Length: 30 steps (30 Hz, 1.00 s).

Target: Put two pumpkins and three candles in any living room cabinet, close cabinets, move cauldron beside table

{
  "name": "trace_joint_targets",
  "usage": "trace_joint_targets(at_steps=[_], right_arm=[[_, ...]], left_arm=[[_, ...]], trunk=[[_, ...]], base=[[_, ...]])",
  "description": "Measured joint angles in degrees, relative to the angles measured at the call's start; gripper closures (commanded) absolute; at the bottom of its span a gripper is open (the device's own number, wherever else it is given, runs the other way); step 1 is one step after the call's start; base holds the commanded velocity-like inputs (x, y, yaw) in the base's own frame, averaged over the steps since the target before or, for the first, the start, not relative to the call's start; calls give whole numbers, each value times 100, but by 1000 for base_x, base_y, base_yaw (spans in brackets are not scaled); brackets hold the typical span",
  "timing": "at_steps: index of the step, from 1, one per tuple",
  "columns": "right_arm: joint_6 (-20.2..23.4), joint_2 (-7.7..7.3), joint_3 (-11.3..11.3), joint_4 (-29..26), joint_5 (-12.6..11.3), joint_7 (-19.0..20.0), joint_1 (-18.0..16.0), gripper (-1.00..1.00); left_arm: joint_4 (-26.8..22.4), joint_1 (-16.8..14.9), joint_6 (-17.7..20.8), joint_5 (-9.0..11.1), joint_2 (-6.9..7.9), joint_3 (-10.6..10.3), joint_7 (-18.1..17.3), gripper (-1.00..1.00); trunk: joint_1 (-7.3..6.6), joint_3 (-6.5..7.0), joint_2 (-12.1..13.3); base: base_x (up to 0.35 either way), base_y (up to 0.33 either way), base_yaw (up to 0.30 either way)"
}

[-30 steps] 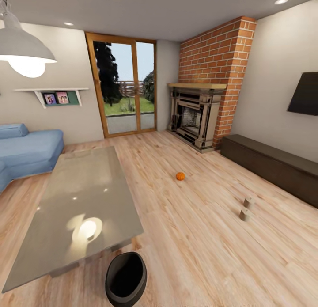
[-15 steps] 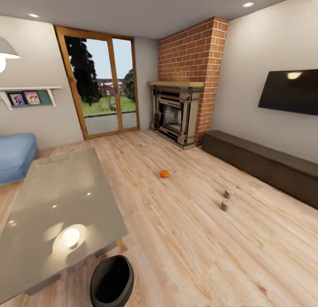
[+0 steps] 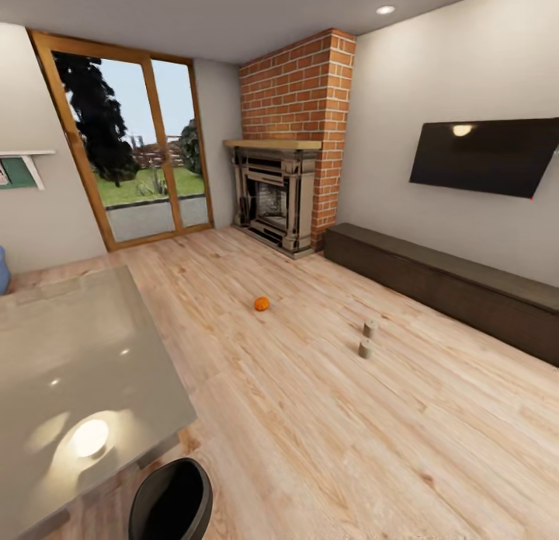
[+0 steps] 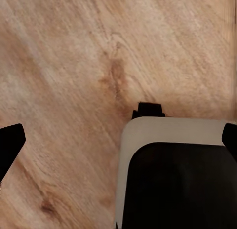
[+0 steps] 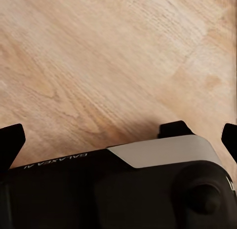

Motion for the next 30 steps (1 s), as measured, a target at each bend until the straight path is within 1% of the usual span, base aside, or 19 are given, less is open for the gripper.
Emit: trace_joint_targets(at_steps=[30], right_arm=[[-49,0,0,0,4,-6,0,-100]], left_arm=[[0,0,0,0,4,0,0,-100]], trunk=[[0,-110,0]], base=[[0,0,-274]])
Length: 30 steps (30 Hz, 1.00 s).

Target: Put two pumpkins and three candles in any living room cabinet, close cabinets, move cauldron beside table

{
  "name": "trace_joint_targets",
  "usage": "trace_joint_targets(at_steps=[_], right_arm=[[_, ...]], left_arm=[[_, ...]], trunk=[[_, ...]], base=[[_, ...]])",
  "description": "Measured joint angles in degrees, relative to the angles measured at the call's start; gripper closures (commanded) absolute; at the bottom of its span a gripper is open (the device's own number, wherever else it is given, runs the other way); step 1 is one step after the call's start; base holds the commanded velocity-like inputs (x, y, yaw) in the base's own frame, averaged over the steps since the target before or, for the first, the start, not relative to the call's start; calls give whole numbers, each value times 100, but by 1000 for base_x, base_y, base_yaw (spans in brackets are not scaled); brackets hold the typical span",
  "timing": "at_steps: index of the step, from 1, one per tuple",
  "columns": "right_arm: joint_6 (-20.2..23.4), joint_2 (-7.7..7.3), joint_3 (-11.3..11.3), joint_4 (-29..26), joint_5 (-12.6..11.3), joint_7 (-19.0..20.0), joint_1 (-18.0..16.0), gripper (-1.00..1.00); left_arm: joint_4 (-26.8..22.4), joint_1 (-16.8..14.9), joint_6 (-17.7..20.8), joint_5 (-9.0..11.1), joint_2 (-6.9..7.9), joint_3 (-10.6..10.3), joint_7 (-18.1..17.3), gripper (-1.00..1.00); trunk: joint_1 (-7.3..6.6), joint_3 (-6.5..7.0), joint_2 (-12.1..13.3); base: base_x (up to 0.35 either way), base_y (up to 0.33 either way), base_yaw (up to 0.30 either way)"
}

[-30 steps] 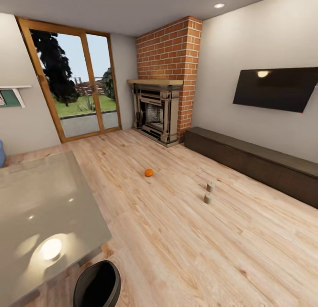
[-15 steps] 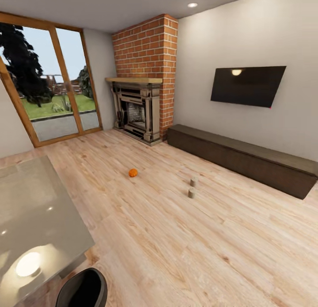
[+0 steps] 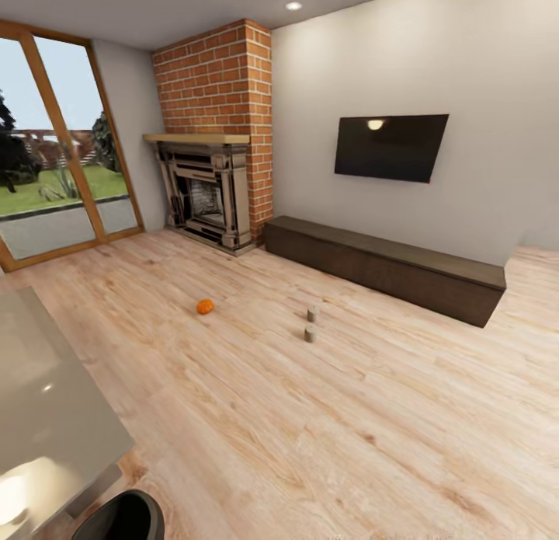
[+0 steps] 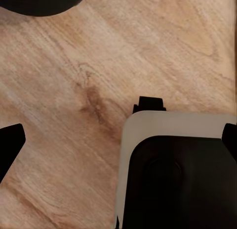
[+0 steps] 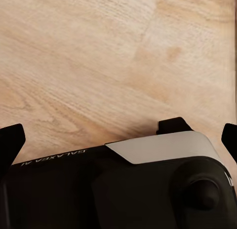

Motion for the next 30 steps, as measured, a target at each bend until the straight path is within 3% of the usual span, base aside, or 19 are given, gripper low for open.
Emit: trace_joint_targets(at_steps=[30], right_arm=[[-4,-3,-9,4,-182,14,0,-100]], left_arm=[[0,0,-1,0,0,-1,0,-100]], trunk=[[0,-7,0]], base=[[0,0,-277]])
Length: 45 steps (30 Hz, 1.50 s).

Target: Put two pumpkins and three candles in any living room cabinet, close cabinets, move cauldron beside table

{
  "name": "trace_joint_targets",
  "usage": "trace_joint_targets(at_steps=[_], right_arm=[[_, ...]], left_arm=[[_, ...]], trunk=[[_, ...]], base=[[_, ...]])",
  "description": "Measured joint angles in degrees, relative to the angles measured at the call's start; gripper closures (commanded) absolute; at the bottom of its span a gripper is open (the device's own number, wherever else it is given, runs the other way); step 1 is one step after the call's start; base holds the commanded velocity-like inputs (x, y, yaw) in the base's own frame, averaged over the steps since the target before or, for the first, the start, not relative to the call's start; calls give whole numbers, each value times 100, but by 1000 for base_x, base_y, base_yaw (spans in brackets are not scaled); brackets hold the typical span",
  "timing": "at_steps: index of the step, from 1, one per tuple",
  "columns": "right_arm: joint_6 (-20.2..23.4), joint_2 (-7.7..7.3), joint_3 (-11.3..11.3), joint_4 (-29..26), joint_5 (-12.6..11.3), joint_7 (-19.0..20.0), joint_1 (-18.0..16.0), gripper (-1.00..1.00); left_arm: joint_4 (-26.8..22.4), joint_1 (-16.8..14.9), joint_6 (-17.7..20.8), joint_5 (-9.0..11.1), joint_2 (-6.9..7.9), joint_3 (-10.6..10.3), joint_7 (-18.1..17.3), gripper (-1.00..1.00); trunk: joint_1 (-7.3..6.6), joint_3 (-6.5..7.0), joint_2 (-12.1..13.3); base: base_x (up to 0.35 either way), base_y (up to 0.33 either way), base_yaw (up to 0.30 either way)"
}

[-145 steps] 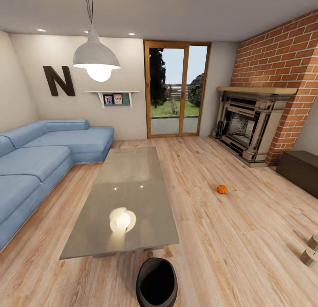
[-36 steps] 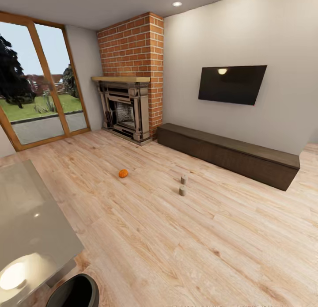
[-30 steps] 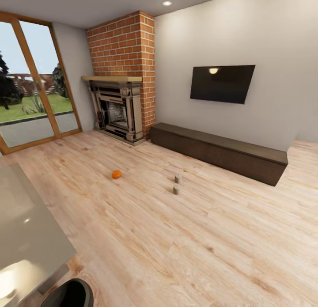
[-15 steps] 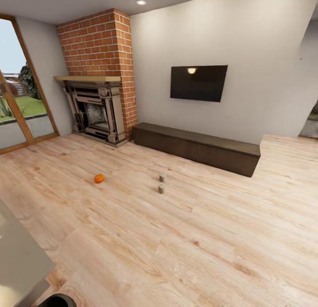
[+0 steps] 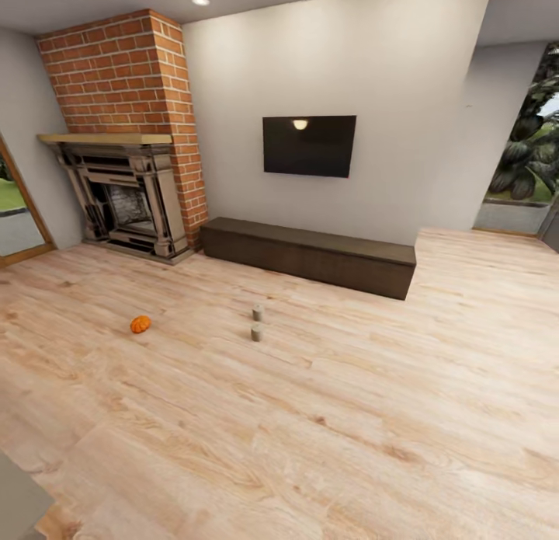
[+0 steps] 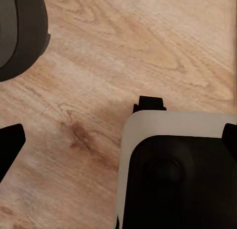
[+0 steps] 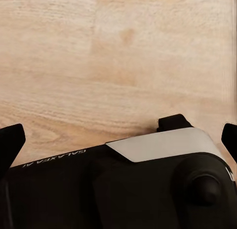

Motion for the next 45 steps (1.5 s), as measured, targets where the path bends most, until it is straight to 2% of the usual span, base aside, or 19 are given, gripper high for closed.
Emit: trace_joint_targets(at_steps=[8,31,38,45], right_arm=[[0,-5,5,-1,-107,0,0,-100],[8,3,9,-3,-115,115,0,-100],[2,3,9,-8,-115,115,0,-100],[8,3,9,-12,-115,115,0,-100]], left_arm=[[0,0,-1,0,1,0,0,-100],[0,0,2,0,1,1,0,-100],[6,0,6,-1,-102,12,-77,-100],[-23,-2,25,13,-88,39,-2,-100]], trunk=[[0,0,0],[0,0,0],[0,0,0],[0,0,0]], base=[[0,0,-280],[0,0,-280],[0,0,-280],[0,0,-280]])
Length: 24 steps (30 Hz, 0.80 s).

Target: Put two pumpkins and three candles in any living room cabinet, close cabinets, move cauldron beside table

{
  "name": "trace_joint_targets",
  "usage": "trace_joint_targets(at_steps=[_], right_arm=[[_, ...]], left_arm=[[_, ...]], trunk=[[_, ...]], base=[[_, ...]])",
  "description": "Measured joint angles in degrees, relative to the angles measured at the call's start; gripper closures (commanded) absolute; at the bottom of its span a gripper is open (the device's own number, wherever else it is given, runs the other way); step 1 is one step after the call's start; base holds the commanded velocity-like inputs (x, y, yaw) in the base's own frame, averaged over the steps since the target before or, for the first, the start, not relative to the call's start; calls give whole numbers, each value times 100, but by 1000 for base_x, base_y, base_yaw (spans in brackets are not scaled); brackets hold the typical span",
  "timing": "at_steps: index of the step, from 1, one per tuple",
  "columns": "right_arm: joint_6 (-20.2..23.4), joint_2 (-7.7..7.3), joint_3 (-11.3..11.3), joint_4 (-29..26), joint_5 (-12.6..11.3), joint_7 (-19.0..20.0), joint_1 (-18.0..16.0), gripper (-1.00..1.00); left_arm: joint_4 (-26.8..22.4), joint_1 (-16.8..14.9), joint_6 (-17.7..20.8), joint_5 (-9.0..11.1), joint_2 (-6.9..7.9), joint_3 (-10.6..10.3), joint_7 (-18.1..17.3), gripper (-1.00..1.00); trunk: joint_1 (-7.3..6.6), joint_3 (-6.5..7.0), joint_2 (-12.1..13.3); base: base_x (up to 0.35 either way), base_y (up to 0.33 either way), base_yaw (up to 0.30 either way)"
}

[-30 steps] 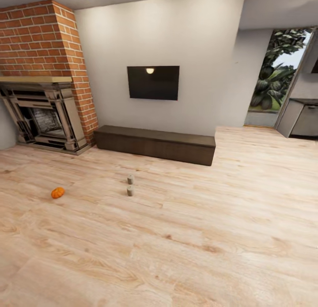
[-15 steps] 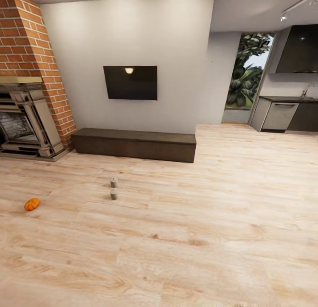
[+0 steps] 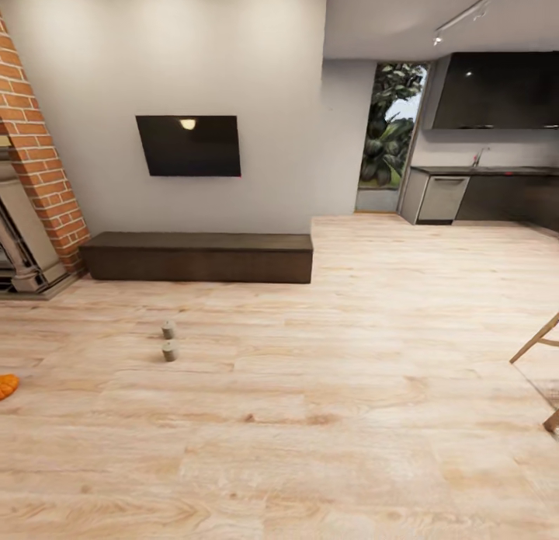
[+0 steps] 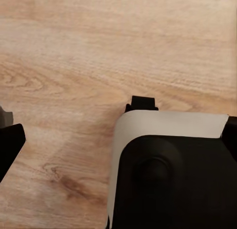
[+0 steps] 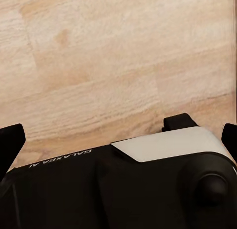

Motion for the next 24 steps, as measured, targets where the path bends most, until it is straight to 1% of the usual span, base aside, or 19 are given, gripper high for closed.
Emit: trace_joint_targets(at_steps=[7,11,15,18,20,21,22,23,24], right_arm=[[-17,4,5,-7,0,0,0,-100],[-24,1,8,-13,0,1,-1,-100],[-14,-1,45,-23,74,4,-1,-100],[16,-2,63,-38,94,-6,-2,-100],[36,-4,62,-45,98,-37,-2,-100],[59,0,57,-51,106,-50,-4,-100],[75,6,56,-56,108,-57,-7,-100],[121,13,53,-76,110,-74,-12,-100],[202,18,53,-164,112,-111,-30,-100]], left_arm=[[-53,-36,6,-13,33,-11,-38,-100],[-69,-46,-11,-19,33,-12,-28,-100],[-104,-70,-20,-27,31,-16,-4,-100],[-500,-80,24,-42,16,-22,0,-100],[-885,-91,61,-34,5,-24,-11,-100],[-1228,-101,176,-22,-7,-22,-12,-100],[-1368,-102,261,-19,-10,-20,-12,-100],[-1631,-112,503,-18,-18,-20,-11,-100],[-1934,-171,877,-15,-19,-20,-8,-100]], trunk=[[0,-7,0],[0,-15,0],[0,-18,0],[0,-18,0],[0,-18,0],[0,-18,0],[0,-19,0],[0,-18,0],[0,-18,0]], base=[[0,0,-253],[0,0,-68],[0,0,-12],[0,0,-2],[0,0,0],[0,0,0],[0,0,0],[0,0,0],[0,0,0]])
